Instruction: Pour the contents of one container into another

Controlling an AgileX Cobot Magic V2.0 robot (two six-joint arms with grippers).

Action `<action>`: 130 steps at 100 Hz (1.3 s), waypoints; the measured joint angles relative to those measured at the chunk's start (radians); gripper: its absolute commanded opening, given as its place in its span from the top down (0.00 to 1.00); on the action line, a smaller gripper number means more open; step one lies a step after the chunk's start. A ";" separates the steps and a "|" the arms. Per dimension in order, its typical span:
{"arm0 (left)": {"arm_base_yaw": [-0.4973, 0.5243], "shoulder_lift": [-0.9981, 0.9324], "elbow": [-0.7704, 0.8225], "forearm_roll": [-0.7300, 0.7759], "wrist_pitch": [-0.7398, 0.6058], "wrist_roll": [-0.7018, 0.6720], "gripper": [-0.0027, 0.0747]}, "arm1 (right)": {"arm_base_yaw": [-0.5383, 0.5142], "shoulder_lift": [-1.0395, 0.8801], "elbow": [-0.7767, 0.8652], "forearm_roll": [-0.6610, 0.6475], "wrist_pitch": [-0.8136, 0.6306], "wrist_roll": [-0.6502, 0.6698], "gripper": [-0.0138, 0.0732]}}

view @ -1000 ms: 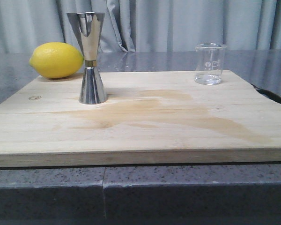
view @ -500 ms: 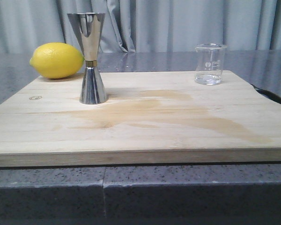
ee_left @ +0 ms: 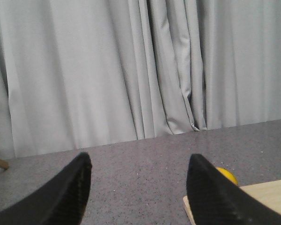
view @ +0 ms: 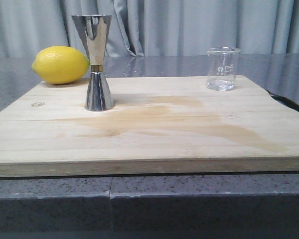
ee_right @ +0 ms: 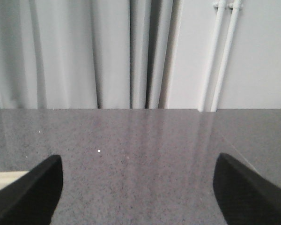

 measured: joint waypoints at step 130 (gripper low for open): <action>-0.122 -0.141 0.156 -0.123 -0.138 -0.007 0.99 | 0.000 -0.049 0.211 -0.015 -0.234 0.000 0.92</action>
